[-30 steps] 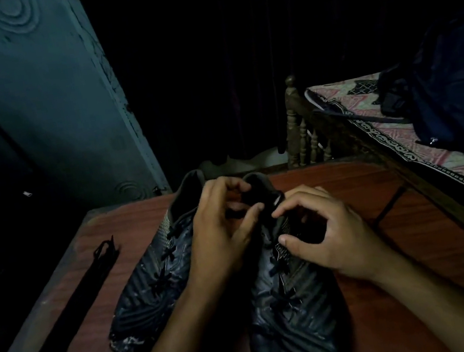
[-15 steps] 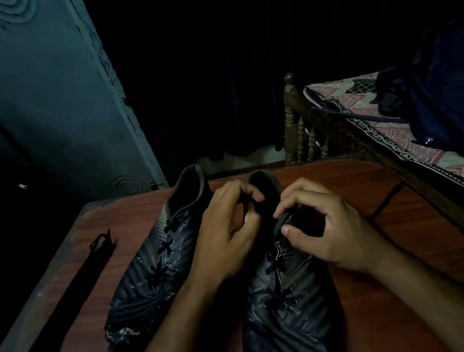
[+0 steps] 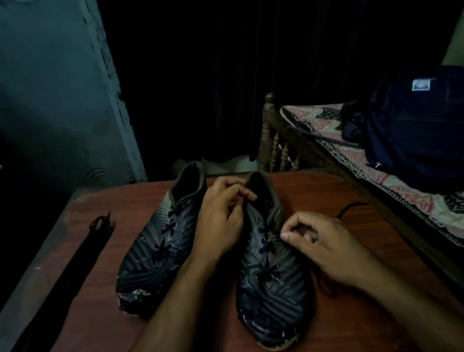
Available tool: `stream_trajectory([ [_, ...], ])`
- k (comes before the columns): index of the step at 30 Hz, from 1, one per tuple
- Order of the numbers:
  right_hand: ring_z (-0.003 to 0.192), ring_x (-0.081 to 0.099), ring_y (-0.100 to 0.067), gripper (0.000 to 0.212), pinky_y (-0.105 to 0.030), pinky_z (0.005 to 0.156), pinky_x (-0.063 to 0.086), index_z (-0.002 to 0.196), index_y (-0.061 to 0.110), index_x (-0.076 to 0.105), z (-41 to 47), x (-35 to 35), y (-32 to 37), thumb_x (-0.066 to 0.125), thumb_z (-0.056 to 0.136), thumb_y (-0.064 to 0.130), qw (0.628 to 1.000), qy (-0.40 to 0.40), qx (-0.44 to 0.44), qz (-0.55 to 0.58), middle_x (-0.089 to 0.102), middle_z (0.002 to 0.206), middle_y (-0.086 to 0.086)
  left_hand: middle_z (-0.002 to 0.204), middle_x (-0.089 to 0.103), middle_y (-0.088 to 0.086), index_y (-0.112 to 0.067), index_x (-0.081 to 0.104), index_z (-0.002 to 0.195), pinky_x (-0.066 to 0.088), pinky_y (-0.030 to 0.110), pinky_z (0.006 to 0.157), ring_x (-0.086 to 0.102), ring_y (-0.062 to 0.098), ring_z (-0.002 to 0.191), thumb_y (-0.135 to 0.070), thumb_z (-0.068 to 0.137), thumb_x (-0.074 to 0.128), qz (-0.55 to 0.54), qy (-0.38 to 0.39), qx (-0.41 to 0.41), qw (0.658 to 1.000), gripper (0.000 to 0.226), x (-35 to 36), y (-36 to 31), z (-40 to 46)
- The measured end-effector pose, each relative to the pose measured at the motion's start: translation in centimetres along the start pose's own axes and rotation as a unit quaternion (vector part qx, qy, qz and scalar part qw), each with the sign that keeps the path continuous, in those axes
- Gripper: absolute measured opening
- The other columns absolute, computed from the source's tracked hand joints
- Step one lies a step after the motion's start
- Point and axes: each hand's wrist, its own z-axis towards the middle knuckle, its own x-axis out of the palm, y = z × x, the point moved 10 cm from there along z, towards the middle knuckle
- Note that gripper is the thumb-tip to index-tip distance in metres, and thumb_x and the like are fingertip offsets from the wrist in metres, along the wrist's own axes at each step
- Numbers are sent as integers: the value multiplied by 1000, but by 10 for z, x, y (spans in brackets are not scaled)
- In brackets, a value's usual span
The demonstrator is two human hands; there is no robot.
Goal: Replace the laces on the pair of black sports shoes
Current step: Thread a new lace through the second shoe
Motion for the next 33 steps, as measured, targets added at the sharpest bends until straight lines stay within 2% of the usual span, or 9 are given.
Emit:
stream_trajectory([
  [3, 71, 56, -6, 10, -22, 66, 44, 87, 29, 64, -2, 8, 12, 67, 94, 33, 997, 28, 25, -71, 58, 81, 13, 122, 62, -10, -20, 73, 92, 46, 29, 92, 56, 14, 112, -4, 86, 51, 21, 66, 17, 997, 28, 2, -5, -3],
  [6, 84, 49, -3, 13, -25, 74, 36, 86, 28, 57, -1, 14, 26, 62, 97, 34, 986, 65, 30, -151, 50, 88, 12, 120, 63, -7, -19, 66, 92, 47, 38, 93, 52, 20, 103, -16, 74, 46, 65, 113, 28, 991, 27, 11, -11, -10],
  [13, 61, 64, -8, 31, -30, 64, 51, 83, 13, 57, -17, -16, 59, 51, 104, 36, 983, 125, 94, -93, 64, 68, 2, 113, 58, -11, -26, 60, 92, 50, 42, 94, 49, 13, 101, -12, 81, 56, 46, 48, 6, 998, 18, 3, -11, -12],
  [16, 54, 57, -8, 35, -28, 57, 47, 75, 18, 58, -24, -35, 89, 51, 104, 36, 986, 123, 74, -82, 55, 61, 5, 117, 55, -11, -26, 61, 102, 52, 43, 92, 52, 15, 106, -14, 84, 59, 54, 43, 1, 998, 23, 5, -14, -13],
  [19, 60, 57, -13, 35, -33, 63, 45, 69, 24, 60, -19, -59, 121, 56, 101, 38, 994, 77, 32, -68, 57, 61, 4, 112, 50, -10, -32, 57, 108, 55, 41, 83, 55, 15, 100, -17, 84, 58, 56, 23, 17, 998, 28, -2, -25, -14],
  [23, 66, 60, -16, 32, -29, 69, 49, 78, 9, 69, -11, -79, 152, 58, 100, 29, 995, 18, 24, 90, 63, 68, -3, 99, 58, -13, -33, 60, 102, 53, 34, 76, 60, 6, 87, -19, 81, 54, -24, 50, 80, 995, 27, -5, -53, -15],
  [26, 63, 63, -8, 27, -21, 64, 49, 88, -1, 70, -6, -88, 169, 57, 100, 20, 987, -19, 12, 160, 67, 66, 5, 92, 66, -12, -29, 66, 97, 52, 27, 74, 63, 1, 84, -6, 80, 53, -79, 67, 66, 992, 31, -2, -52, -14],
  [30, 110, 67, -19, 20, -51, 94, 52, 91, 10, 77, 6, -89, 184, 60, 98, 19, 983, -49, -27, 177, 74, 113, 0, 92, 69, -4, -32, 70, 96, 53, 27, 76, 67, 10, 77, 7, 84, 47, -211, 65, -39, 974, 46, -1, -29, -13],
  [33, 112, 67, -30, 23, -45, 99, 52, 103, 2, 74, 13, -76, 188, 54, 101, 11, 972, -22, -16, 233, 75, 112, -11, 88, 69, -6, -30, 71, 96, 50, 23, 67, 64, 12, 74, 4, 94, 50, -287, 75, -79, 952, 40, 7, -19, -11],
])
